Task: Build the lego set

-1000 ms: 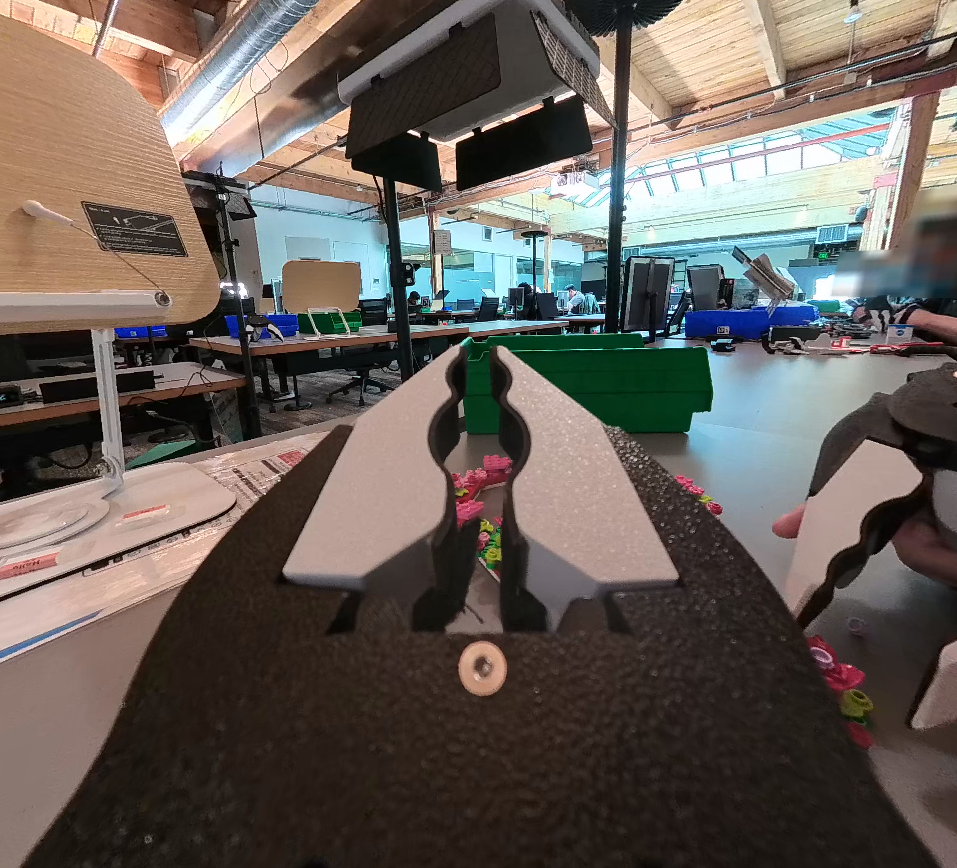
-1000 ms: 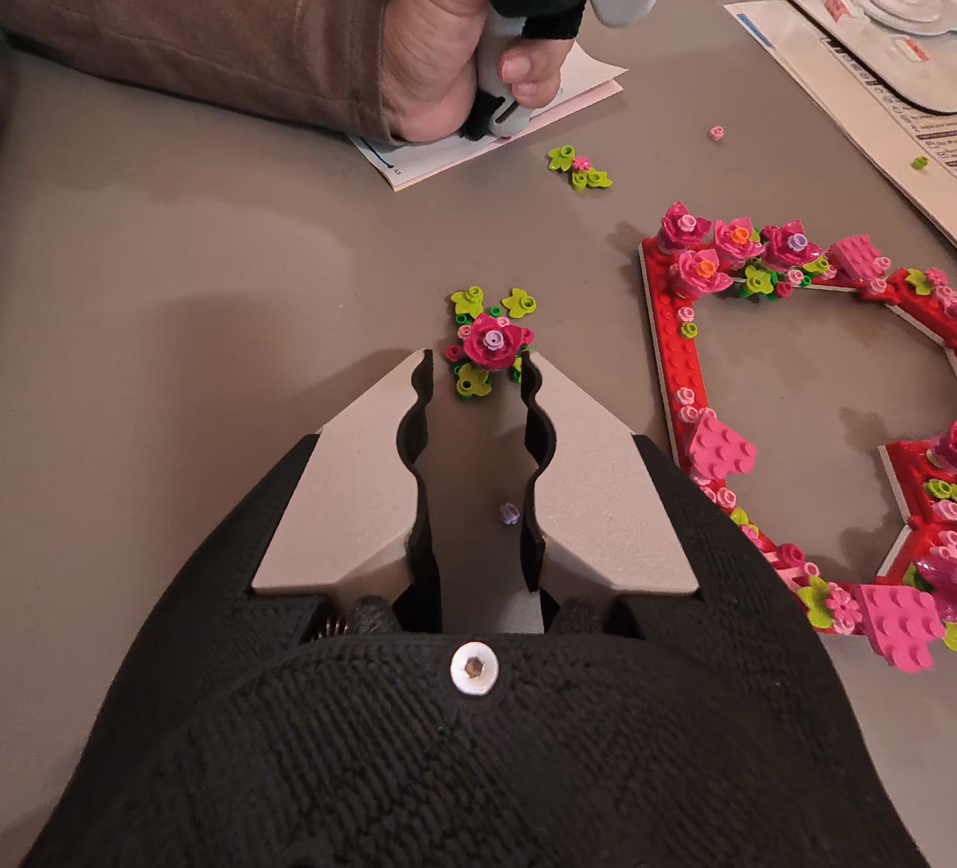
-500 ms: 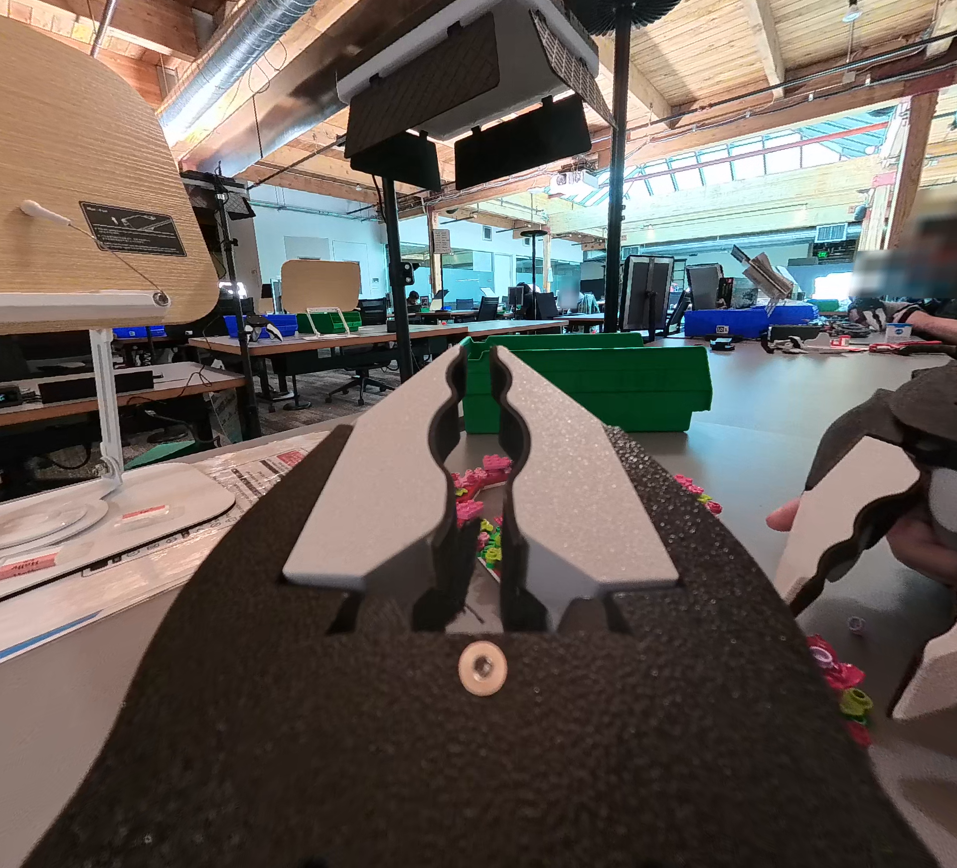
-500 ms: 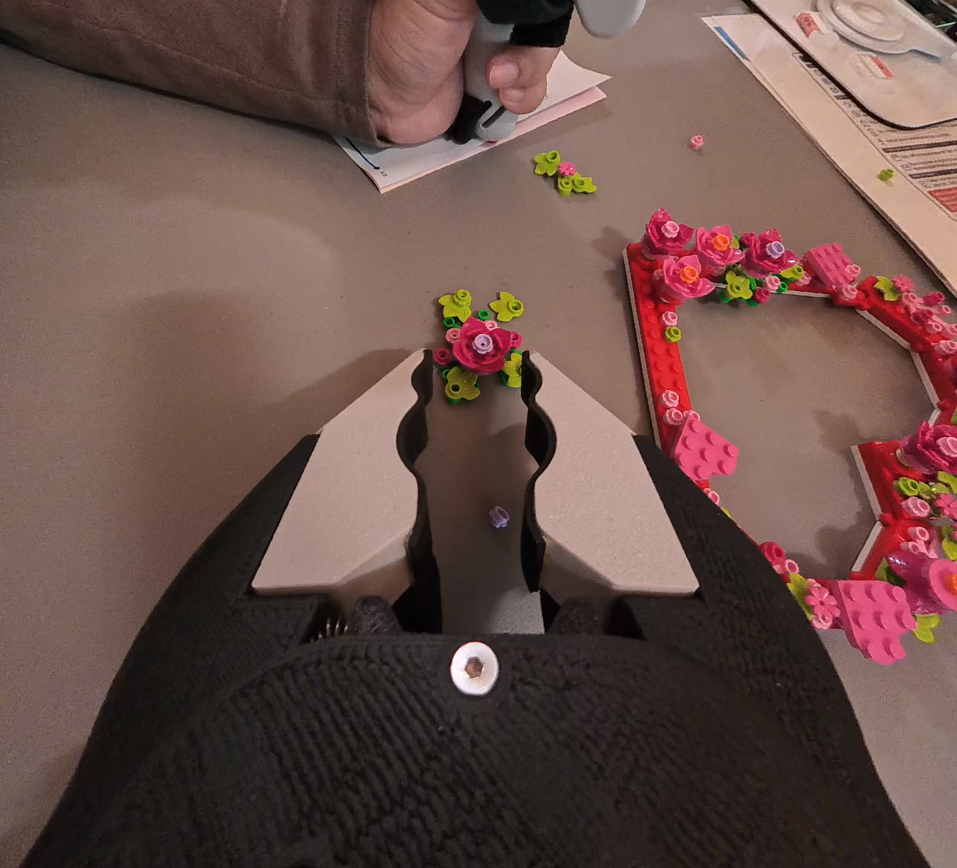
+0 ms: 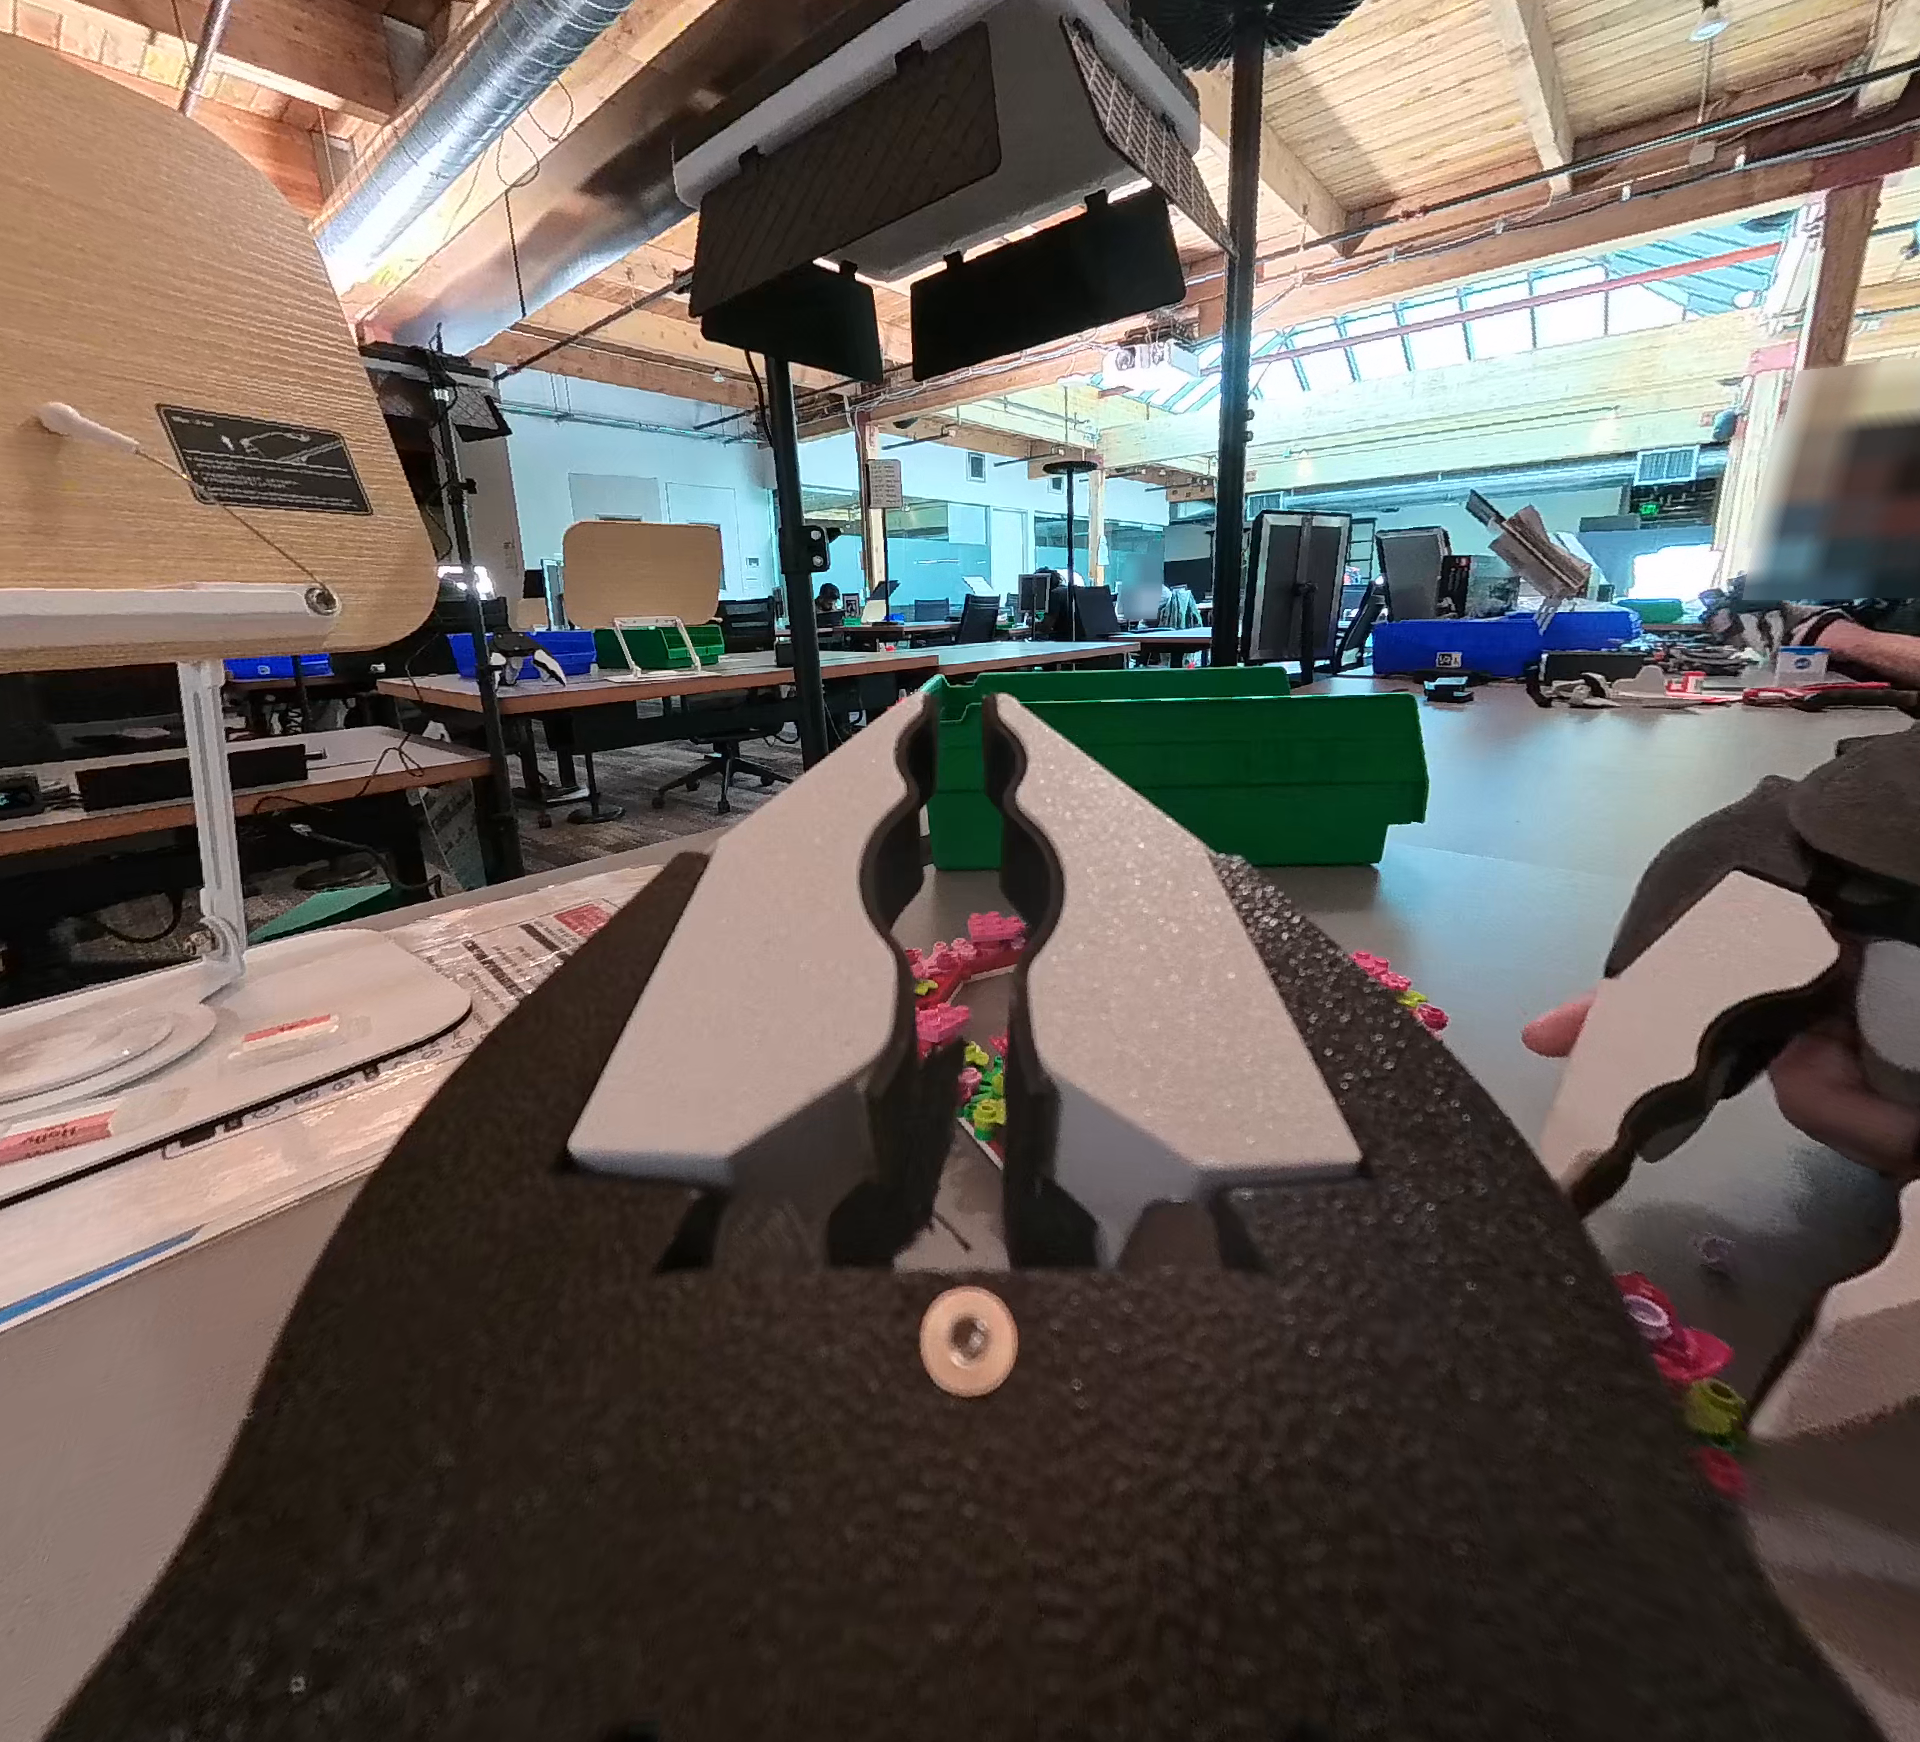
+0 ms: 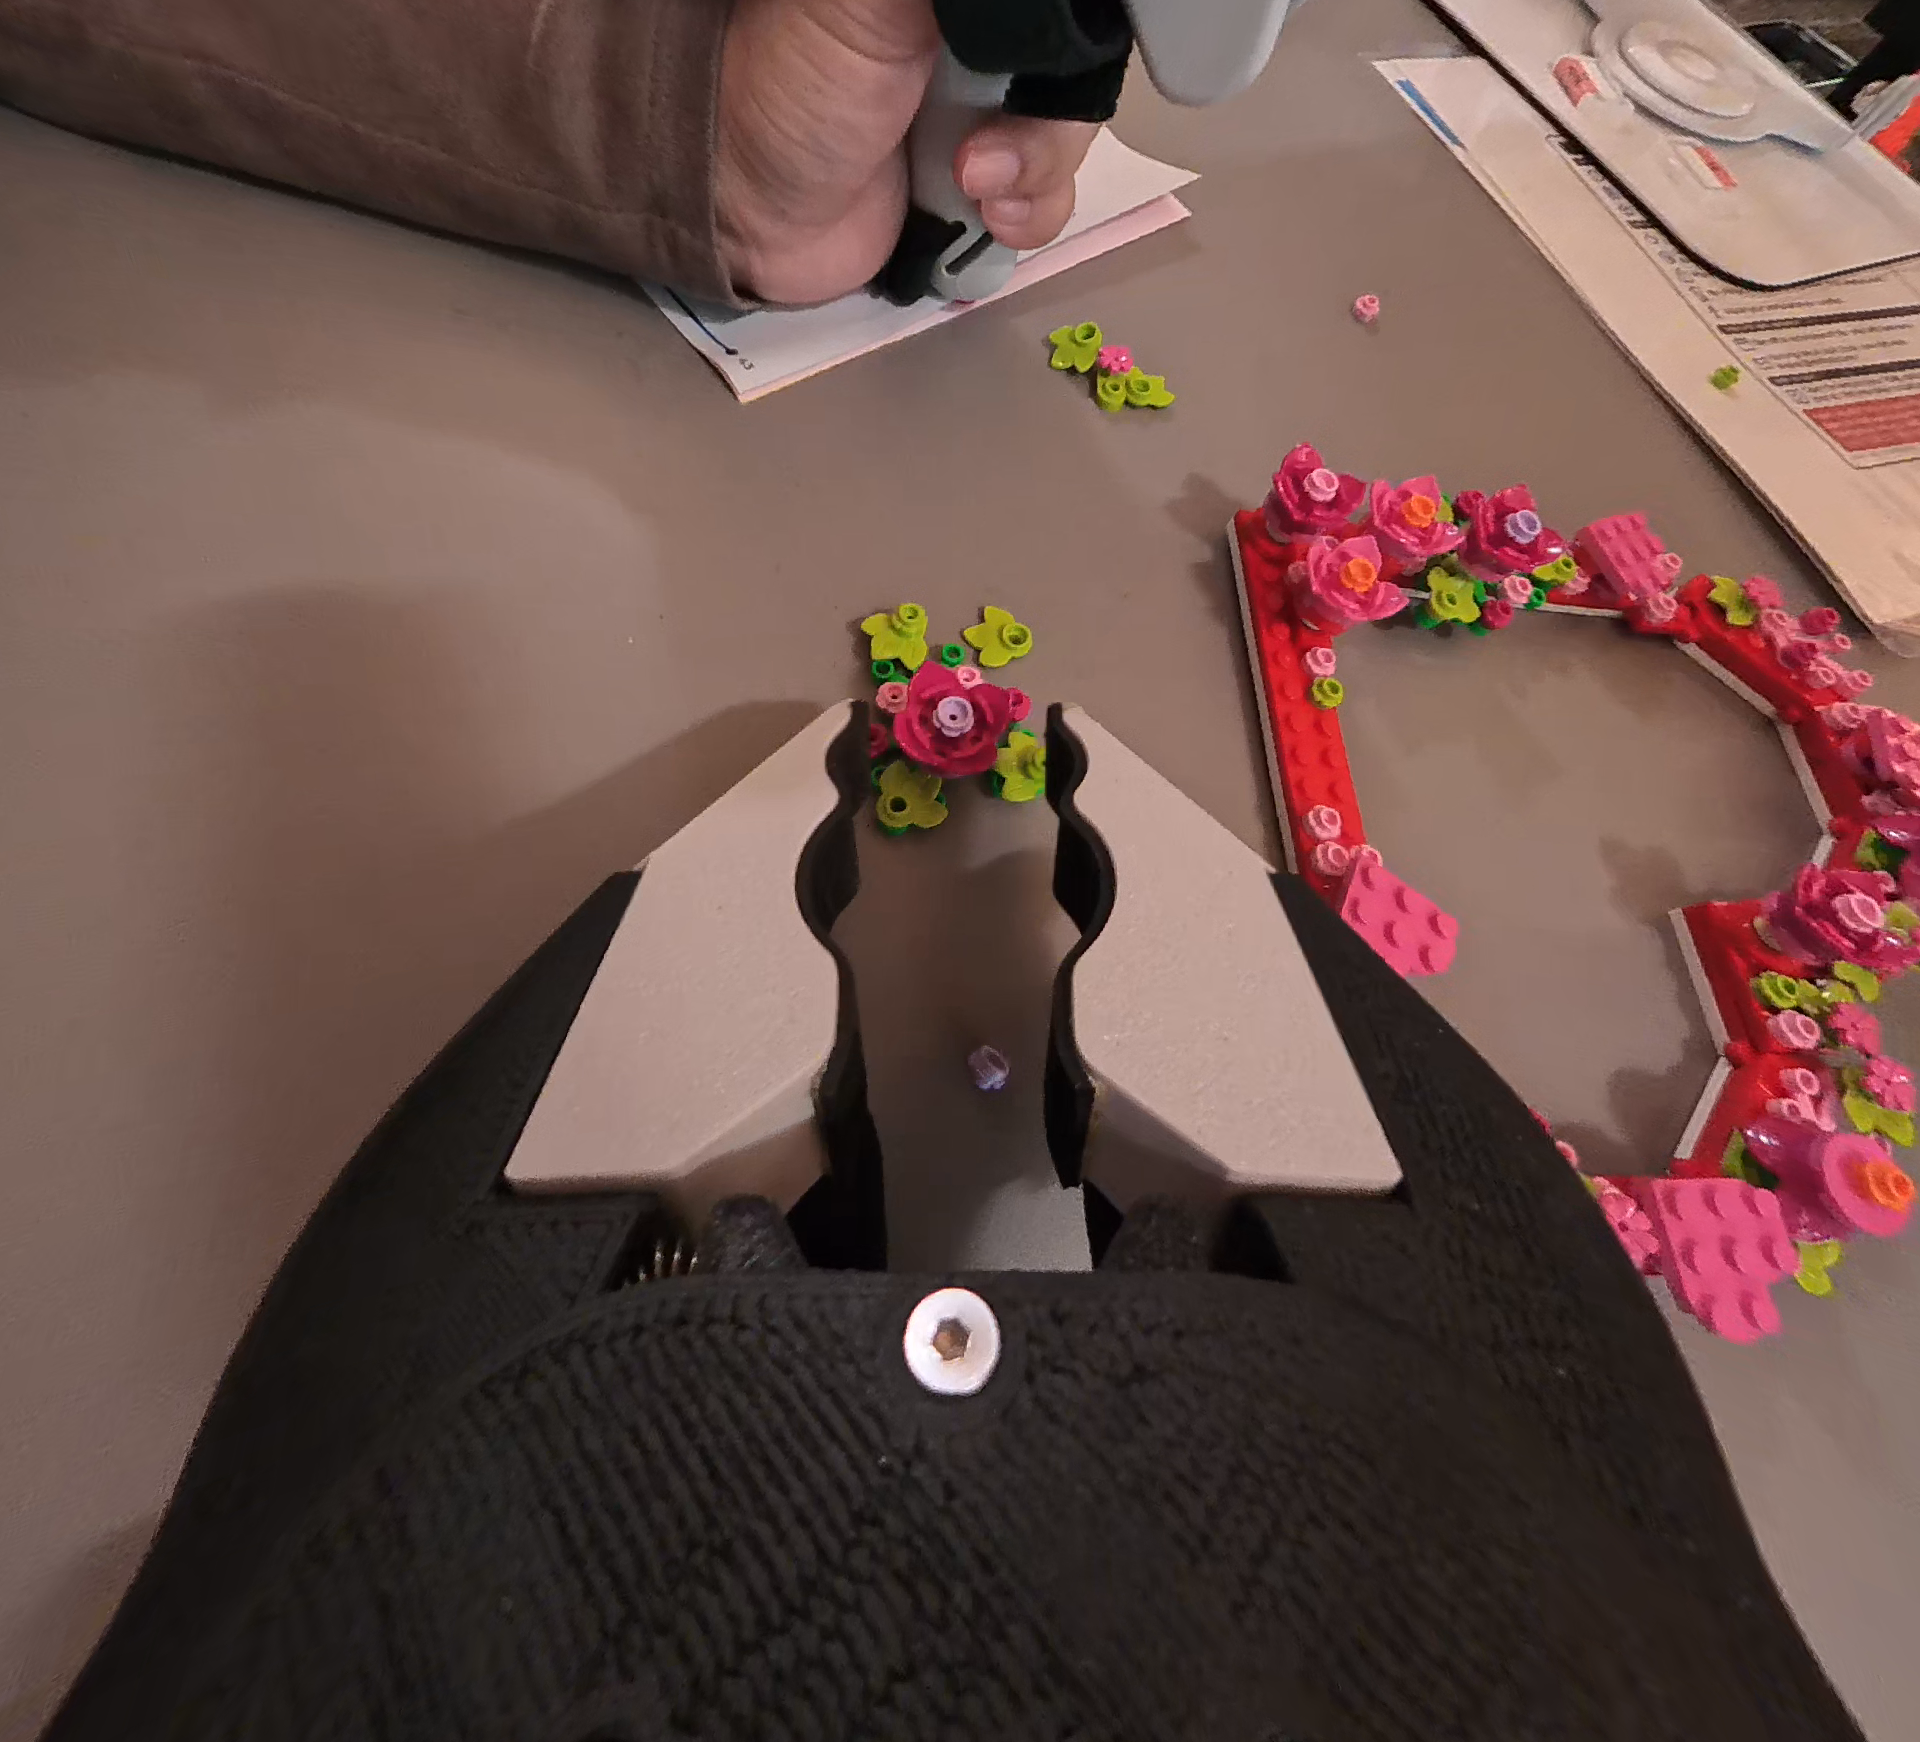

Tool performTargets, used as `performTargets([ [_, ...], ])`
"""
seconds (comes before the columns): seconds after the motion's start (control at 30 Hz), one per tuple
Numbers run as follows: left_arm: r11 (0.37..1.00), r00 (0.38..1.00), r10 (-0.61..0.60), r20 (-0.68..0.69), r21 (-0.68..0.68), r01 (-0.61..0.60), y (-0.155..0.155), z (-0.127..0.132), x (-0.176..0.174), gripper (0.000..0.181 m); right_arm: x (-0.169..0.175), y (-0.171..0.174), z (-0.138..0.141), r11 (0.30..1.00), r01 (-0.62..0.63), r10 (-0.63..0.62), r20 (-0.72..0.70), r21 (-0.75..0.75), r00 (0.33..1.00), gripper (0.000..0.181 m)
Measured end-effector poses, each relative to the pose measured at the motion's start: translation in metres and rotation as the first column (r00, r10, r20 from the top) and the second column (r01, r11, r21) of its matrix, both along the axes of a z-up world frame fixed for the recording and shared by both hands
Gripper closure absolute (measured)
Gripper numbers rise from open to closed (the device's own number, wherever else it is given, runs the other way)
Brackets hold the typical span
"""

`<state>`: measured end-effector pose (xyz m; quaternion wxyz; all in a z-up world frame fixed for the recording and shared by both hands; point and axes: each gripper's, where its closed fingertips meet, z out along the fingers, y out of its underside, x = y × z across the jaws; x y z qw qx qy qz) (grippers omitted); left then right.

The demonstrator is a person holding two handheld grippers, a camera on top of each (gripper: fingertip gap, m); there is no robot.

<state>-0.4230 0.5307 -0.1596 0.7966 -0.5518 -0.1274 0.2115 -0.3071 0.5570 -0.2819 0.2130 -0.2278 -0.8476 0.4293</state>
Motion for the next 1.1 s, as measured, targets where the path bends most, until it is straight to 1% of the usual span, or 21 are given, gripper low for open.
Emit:
performTargets([
  [0.1,1.000,1.000,0.000,0.000,0.000,0.000,0.000,0.000,0.000,0.176,-0.004,0.002,-0.001,0.999,0.024,-0.024,-0.014,0.026,1.000,0.149],
  [0.2,1.000,1.000,0.000,0.000,0.000,0.000,0.000,0.000,0.000,0.176,-0.016,0.017,0.000,0.991,0.117,-0.112,-0.061,0.072,0.992,0.150],
  [0.3,1.000,1.000,0.000,-0.001,-0.001,0.000,0.000,0.000,0.000,0.176,-0.031,0.036,0.004,0.964,0.250,-0.239,-0.114,0.091,0.964,0.152],
  [0.33,1.000,1.000,-0.001,-0.001,-0.001,0.001,0.000,0.000,0.000,0.176,-0.033,0.039,0.005,0.959,0.269,-0.258,-0.118,0.089,0.959,0.152],
  [0.43,1.000,1.000,0.000,-0.001,-0.001,0.000,0.000,0.000,0.000,0.176,-0.028,0.030,0.010,0.971,0.239,-0.239,-0.054,-0.003,0.970,0.150],
  [0.5,1.000,1.000,0.000,-0.002,-0.001,0.000,0.000,0.000,0.000,0.176,-0.025,0.021,0.012,0.972,0.225,-0.225,0.010,-0.065,0.974,0.143],
  [0.57,1.000,1.000,-0.001,-0.002,-0.001,0.001,0.000,0.000,0.000,0.176,-0.025,0.015,0.011,0.973,0.222,-0.220,0.028,-0.063,0.975,0.134],
  [0.63,1.000,1.000,0.000,-0.002,-0.001,0.000,0.000,0.000,0.000,0.176,-0.028,0.015,0.006,0.969,0.248,-0.248,0.008,-0.009,0.969,0.132],
  [0.7,1.000,1.000,0.000,-0.002,0.000,0.000,0.000,0.000,0.000,0.176,-0.031,0.018,0.001,0.959,0.280,-0.280,0.002,0.045,0.960,0.133],
  [0.77,1.000,1.000,0.000,-0.003,-0.001,0.000,0.000,0.000,0.000,0.176,-0.035,0.021,-0.002,0.948,0.313,-0.314,0.005,0.063,0.949,0.135],
  [0.93,1.000,1.000,0.000,-0.003,-0.001,0.000,0.000,0.000,0.000,0.176,-0.046,0.022,0.003,0.904,0.428,-0.428,0.041,-0.001,0.903,0.140],
  [1.1,1.000,1.000,0.000,-0.004,-0.002,0.000,0.000,0.000,0.001,0.176,-0.052,0.024,0.000,0.874,0.485,-0.482,0.089,-0.016,0.872,0.149],
])
